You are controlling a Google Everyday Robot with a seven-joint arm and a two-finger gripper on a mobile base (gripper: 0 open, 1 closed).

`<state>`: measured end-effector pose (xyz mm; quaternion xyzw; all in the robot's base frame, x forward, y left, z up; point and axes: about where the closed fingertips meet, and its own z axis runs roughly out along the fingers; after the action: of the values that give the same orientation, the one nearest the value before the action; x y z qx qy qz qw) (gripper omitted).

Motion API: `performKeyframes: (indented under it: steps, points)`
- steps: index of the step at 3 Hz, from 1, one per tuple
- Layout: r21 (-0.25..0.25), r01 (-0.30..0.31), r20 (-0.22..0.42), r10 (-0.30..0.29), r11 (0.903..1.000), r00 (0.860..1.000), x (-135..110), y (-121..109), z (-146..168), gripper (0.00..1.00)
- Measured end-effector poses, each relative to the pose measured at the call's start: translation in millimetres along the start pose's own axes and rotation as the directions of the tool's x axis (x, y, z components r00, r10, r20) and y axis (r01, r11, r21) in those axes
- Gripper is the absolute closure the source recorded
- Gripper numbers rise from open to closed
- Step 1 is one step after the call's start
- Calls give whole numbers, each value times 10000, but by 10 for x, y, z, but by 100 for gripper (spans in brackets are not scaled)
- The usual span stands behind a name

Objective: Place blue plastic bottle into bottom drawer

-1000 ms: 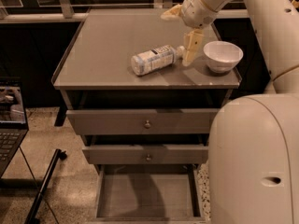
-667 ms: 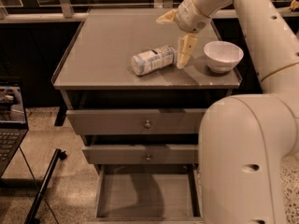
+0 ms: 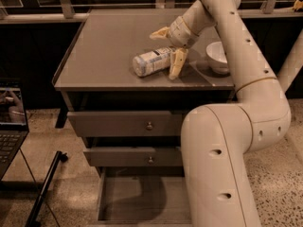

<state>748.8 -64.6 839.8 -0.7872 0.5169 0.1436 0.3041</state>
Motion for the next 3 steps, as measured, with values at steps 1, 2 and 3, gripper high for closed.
performKeyframes:
  steps: [1,2,3]
  points:
    - [14,-24,81,24,10000,10000,9,-28,31,18]
    - [18,-26,80,26,10000,10000,6,-26,27,40]
    - [18,-26,80,26,10000,10000,6,-26,27,64]
